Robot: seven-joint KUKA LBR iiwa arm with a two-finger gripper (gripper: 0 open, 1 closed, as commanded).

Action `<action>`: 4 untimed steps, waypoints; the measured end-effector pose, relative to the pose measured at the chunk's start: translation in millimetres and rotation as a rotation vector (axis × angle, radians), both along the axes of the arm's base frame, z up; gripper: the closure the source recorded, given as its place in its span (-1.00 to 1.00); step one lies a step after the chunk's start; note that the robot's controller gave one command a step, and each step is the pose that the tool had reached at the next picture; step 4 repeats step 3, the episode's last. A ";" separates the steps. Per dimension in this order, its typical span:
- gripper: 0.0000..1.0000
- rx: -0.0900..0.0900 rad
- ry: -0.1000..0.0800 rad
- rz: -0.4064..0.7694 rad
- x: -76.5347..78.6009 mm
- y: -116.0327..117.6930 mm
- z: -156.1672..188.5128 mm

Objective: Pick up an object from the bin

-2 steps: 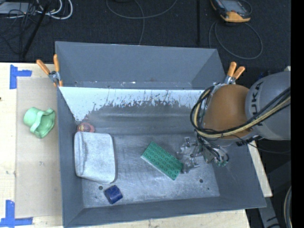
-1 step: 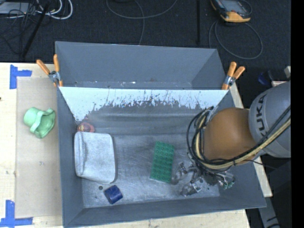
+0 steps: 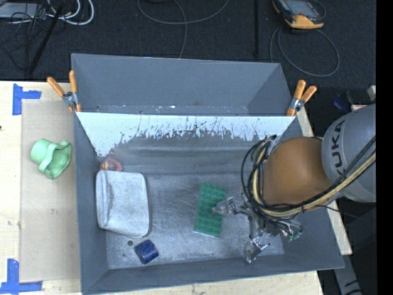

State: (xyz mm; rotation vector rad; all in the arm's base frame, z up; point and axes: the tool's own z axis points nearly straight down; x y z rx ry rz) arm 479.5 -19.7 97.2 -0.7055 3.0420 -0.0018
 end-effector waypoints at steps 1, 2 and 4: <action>-1.00 -0.001 0.008 -0.224 20.0 67.2 -21.6; 1.00 0.007 -0.014 -0.221 25.8 69.2 -17.1; 1.00 0.000 0.010 -0.162 40.4 69.1 131.0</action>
Offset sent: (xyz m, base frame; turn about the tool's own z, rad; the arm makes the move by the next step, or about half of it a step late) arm 0.0164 0.0679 -0.0246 0.2210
